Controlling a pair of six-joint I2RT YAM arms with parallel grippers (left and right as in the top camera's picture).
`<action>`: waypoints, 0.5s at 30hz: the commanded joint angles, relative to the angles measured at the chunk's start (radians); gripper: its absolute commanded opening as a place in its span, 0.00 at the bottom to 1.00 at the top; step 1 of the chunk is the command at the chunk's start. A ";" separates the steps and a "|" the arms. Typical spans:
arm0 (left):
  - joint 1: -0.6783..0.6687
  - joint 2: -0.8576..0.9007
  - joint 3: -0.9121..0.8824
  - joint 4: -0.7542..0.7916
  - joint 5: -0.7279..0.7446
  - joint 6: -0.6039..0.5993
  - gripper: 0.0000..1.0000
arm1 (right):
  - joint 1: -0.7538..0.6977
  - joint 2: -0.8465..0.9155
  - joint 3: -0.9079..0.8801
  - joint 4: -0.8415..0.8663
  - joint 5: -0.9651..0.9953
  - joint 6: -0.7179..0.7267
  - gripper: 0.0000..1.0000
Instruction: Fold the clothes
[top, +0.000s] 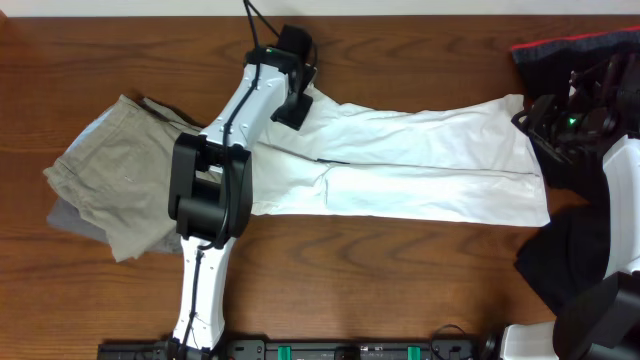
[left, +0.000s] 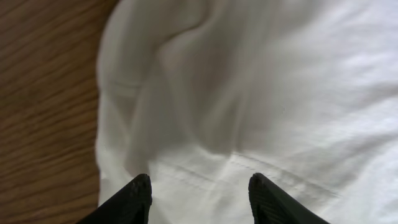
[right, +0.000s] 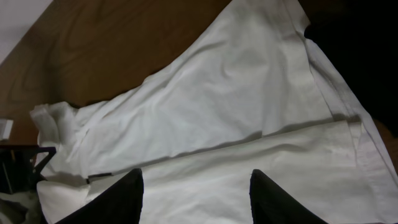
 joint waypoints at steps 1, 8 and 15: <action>-0.009 0.025 -0.005 -0.003 -0.012 0.063 0.49 | 0.009 -0.005 0.006 0.006 0.004 0.010 0.54; -0.010 0.035 -0.005 0.008 -0.109 0.079 0.43 | 0.008 -0.005 0.006 0.008 0.005 0.010 0.55; -0.010 0.035 -0.007 0.005 -0.119 0.095 0.43 | 0.008 -0.005 0.006 0.010 0.022 0.010 0.55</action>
